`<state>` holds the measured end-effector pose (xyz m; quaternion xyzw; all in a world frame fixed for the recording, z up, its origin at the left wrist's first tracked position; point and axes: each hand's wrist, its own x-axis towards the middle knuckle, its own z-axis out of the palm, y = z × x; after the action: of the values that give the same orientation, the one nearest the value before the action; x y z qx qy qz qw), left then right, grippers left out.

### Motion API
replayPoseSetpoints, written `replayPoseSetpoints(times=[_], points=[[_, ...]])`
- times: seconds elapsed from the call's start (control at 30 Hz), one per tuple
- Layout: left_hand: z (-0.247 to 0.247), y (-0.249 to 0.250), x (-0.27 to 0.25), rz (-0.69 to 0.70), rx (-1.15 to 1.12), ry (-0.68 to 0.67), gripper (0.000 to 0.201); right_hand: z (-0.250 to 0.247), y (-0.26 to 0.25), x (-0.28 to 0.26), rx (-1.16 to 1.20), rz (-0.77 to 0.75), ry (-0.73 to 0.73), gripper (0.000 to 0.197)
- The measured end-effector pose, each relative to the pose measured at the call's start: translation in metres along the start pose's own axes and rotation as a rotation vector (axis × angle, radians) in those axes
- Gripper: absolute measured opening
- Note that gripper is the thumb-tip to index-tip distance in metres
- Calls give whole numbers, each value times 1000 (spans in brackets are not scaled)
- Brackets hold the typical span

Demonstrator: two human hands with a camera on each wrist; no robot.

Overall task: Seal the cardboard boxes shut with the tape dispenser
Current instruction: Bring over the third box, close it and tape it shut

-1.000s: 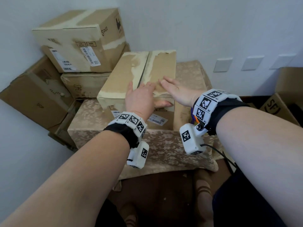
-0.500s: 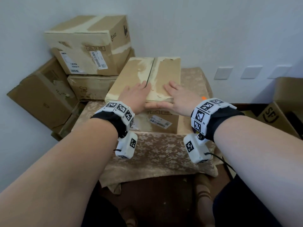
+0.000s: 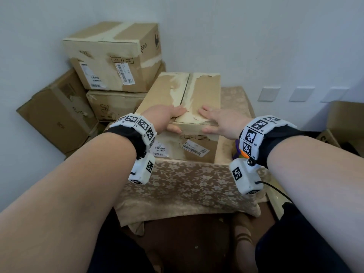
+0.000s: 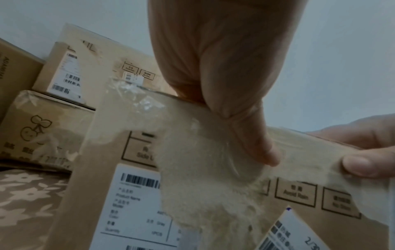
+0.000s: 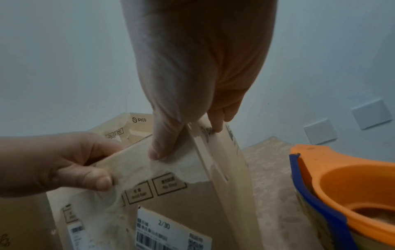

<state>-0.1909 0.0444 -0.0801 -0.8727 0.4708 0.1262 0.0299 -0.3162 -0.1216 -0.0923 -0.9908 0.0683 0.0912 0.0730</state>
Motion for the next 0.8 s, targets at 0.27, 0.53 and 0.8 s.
replayPoseSetpoints(times=[0.27,0.53,0.8], points=[[-10,-19,-14,-108,80,-61,70,-4,1,-4,-47,-1,-40,63],[-11,-62,-32,-330,89,30,43,-7,-7,-6,-66,44,-49,63],[-19,-60,-15,-364,325,-99,40,-16,-20,-7,-191,71,-71,59]])
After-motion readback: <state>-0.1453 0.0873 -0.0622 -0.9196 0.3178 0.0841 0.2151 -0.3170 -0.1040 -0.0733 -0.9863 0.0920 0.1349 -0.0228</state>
